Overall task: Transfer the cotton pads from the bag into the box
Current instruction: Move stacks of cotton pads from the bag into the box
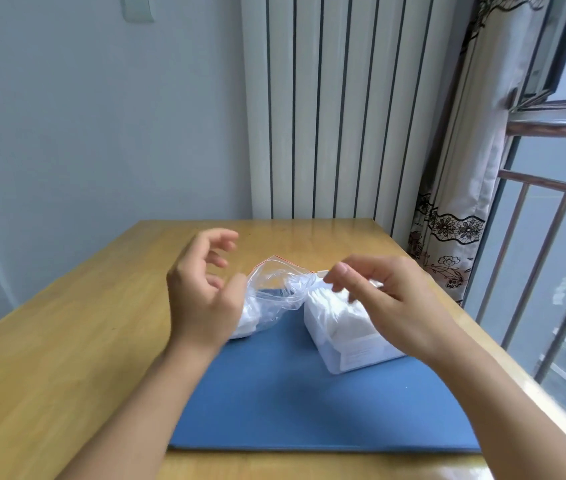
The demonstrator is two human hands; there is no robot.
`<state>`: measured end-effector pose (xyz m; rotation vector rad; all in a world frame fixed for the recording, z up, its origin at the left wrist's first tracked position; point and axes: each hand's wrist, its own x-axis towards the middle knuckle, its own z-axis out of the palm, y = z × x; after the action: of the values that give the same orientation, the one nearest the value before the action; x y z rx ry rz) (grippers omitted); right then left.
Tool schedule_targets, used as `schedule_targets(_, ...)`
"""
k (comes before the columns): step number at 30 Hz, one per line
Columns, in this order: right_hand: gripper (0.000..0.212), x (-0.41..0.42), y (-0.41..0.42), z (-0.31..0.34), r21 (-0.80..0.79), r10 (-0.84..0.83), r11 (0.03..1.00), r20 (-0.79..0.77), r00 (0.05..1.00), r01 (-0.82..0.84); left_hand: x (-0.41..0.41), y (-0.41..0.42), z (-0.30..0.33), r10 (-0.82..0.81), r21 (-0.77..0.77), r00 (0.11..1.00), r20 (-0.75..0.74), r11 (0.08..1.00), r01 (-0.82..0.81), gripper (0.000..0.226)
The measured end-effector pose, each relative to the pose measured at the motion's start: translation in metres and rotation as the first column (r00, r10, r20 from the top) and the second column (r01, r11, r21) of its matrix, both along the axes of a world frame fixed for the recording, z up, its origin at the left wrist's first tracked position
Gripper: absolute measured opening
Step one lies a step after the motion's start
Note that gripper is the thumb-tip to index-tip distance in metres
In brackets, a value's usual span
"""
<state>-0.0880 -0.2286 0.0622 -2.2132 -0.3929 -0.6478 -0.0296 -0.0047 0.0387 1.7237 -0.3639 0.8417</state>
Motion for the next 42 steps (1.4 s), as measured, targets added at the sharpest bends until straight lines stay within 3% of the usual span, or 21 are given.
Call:
schedule_targets(1,0.020,0.003,0.001,-0.004,-0.015,0.016,1.000,0.069,0.997,-0.015,0.013,0.009,-0.003,0.092,0.095,0.983,-0.156,0.992,-0.078,0.049)
schedule_targets(2,0.022,0.004,0.004,-0.009,-0.053,0.033,0.998,0.101,0.994,-0.028,0.023,0.017,-0.009,0.148,0.219,0.940,-0.307,0.972,-0.082,0.054)
schedule_targets(4,0.031,0.008,0.011,-0.019,-0.176,0.062,0.983,0.094,0.994,-0.044,0.037,0.027,-0.021,0.162,0.362,0.837,-0.523,0.931,0.046,0.037)
schedule_targets(5,0.033,0.009,0.015,-0.023,-0.236,0.069,0.970,0.078,0.995,-0.049,0.039,0.028,-0.027,0.131,0.391,0.801,-0.584,0.910,0.136,0.021)
schedule_targets(7,0.034,0.010,0.024,-0.031,-0.317,0.086,0.946,0.037,0.996,-0.070,0.038,0.028,-0.034,0.084,0.445,0.777,-0.624,0.855,0.264,0.013)
schedule_targets(12,0.030,0.011,0.031,-0.035,-0.359,0.041,0.933,0.025,0.999,-0.030,0.035,0.029,-0.031,-0.110,0.308,0.734,-0.671,0.858,0.410,0.017)
schedule_targets(16,0.028,0.008,0.032,-0.032,-0.348,0.038,0.935,-0.072,0.997,-0.061,0.027,0.029,-0.030,-0.263,0.147,0.627,-0.733,0.840,0.523,0.028)
schedule_targets(19,0.028,0.008,0.033,-0.033,-0.327,0.038,0.942,-0.111,0.993,-0.073,0.021,0.023,-0.024,-0.362,0.007,0.655,-0.664,0.872,0.490,0.051)
schedule_targets(23,0.034,0.012,0.033,-0.030,-0.031,-0.003,1.000,-0.132,0.991,-0.001,0.015,0.014,-0.012,-0.599,-0.325,0.617,-0.510,0.798,0.507,0.073)
schedule_targets(25,0.023,0.013,0.031,-0.028,0.125,0.114,0.988,-0.169,0.979,-0.093,0.012,0.006,-0.013,-0.626,-0.347,0.617,-0.478,0.779,0.522,0.070)
schedule_targets(28,0.061,0.015,0.025,-0.027,0.239,0.195,0.962,-0.250,0.948,-0.134,0.008,-0.004,-0.019,-0.664,-0.374,0.589,-0.461,0.747,0.550,0.062)
schedule_targets(29,0.062,0.016,0.024,-0.027,0.247,0.202,0.959,-0.267,0.942,-0.136,0.008,-0.006,-0.022,-0.697,-0.407,0.552,-0.457,0.716,0.567,0.067)
schedule_targets(32,0.040,0.017,0.019,-0.025,0.299,0.255,0.939,-0.283,0.924,-0.168,0.007,-0.007,-0.023,-0.795,-0.520,0.436,-0.422,0.606,0.602,0.095)
schedule_targets(34,0.029,0.011,0.019,-0.020,0.268,0.266,0.945,-0.288,0.920,-0.190,0.006,-0.007,-0.020,-0.820,-0.548,0.419,-0.391,0.573,0.610,0.100)
schedule_targets(37,0.021,0.008,0.019,-0.018,0.276,0.338,0.925,-0.291,0.895,-0.260,0.004,-0.008,-0.017,-0.860,-0.589,0.381,-0.339,0.510,0.627,0.089)
schedule_targets(39,0.020,0.010,0.019,-0.019,0.340,0.366,0.902,-0.271,0.890,-0.267,0.002,-0.010,-0.015,-0.889,-0.647,0.359,-0.285,0.455,0.611,0.067)
schedule_targets(42,0.015,0.012,0.022,-0.022,0.406,0.335,0.884,-0.204,0.920,-0.232,0.002,-0.015,-0.014,-0.851,-0.688,0.434,-0.297,0.506,0.520,0.038)
